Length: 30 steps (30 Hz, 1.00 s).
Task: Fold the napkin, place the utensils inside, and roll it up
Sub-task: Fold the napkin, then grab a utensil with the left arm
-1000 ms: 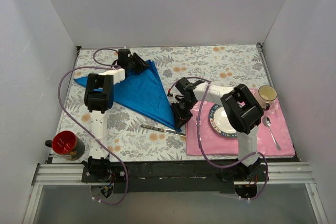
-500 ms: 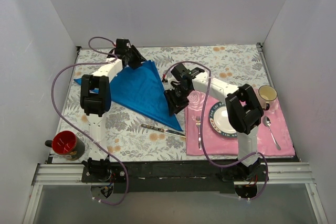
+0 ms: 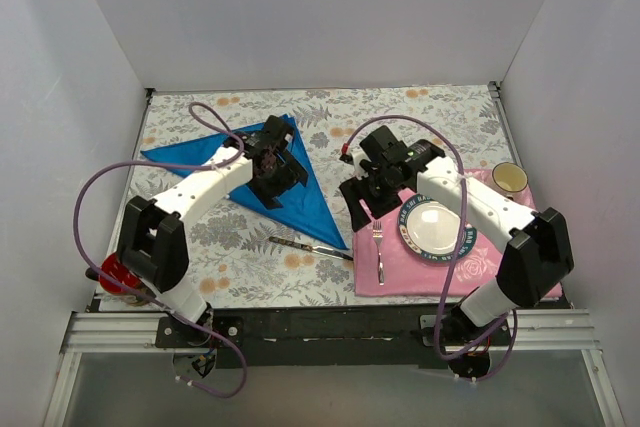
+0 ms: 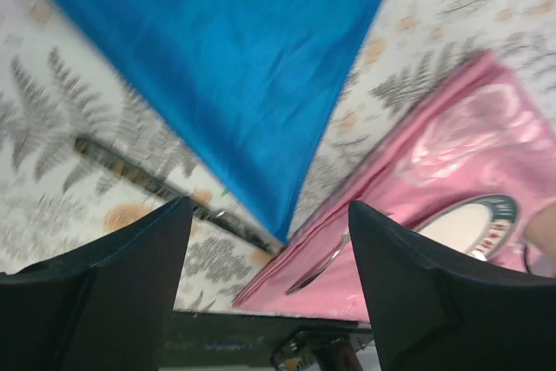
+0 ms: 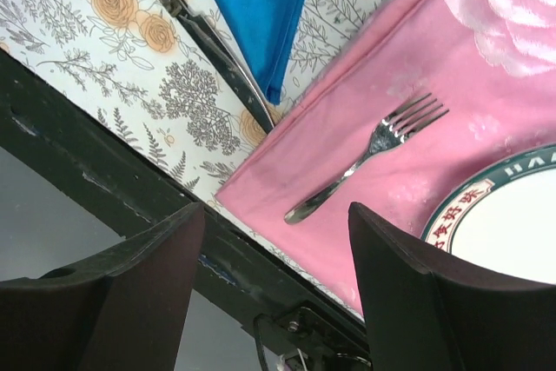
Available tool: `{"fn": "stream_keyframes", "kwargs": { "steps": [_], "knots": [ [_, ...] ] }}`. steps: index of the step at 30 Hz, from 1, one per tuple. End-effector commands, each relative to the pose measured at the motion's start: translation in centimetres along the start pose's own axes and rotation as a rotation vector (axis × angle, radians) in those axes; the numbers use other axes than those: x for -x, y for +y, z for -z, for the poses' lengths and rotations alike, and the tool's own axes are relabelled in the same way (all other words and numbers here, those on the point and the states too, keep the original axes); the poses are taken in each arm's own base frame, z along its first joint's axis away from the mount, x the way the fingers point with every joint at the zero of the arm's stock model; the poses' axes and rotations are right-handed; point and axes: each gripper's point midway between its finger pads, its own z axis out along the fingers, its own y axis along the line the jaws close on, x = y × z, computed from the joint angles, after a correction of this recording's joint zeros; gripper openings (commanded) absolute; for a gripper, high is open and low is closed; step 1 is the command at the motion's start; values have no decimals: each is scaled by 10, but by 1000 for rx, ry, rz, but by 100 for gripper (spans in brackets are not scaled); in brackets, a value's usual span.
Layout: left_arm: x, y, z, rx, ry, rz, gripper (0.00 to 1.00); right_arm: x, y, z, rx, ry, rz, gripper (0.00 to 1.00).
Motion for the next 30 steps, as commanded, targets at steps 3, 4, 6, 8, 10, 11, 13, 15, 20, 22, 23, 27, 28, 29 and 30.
{"fn": "stream_keyframes", "kwargs": {
  "steps": [3, 4, 6, 8, 10, 11, 13, 15, 20, 22, 23, 27, 28, 29, 30],
  "knots": [
    [-39, 38, 6, 339, -38, 269, 66, -17, -6, 5, -33, -3, -8, 74],
    [-46, 40, 3, 363, -32, 309, 63, -19, -6, 7, -31, -7, -7, 74],
    [-63, 59, -6, 427, 18, 358, 55, -20, -6, 9, -36, -12, -4, 74],
    [-69, 60, -9, 396, 35, 426, 49, -25, -8, 13, -50, -20, 0, 74],
    [-76, 69, -10, 384, 44, 481, 43, -29, -9, 16, -55, -25, 0, 74],
    [-76, 71, -10, 382, 37, 509, 41, -33, -10, 14, -57, -20, -3, 74],
    [-73, 75, -13, 378, 15, 519, 40, -37, -11, 16, -59, -29, -2, 74],
    [-73, 73, -15, 362, 14, 528, 40, -44, -13, 14, -58, -20, -14, 74],
    [-83, 71, -29, 355, 57, 574, 49, -49, -13, 13, -52, -19, -20, 74],
    [-83, 70, -32, 348, 59, 584, 52, -49, -13, 14, -53, -22, -18, 74],
    [-84, 69, -34, 342, 61, 593, 52, -49, -14, 15, -57, -24, -18, 74],
    [-91, 68, -47, 350, 91, 630, 46, -53, -17, 16, -62, -25, -17, 74],
    [-91, 66, -49, 347, 93, 634, 45, -54, -17, 15, -62, -21, -14, 74],
    [-91, 65, -50, 346, 93, 637, 43, -55, -18, 16, -64, -22, -13, 74],
    [-91, 64, -53, 352, 89, 638, 43, -56, -18, 16, -65, -22, -13, 74]
  ]
}}
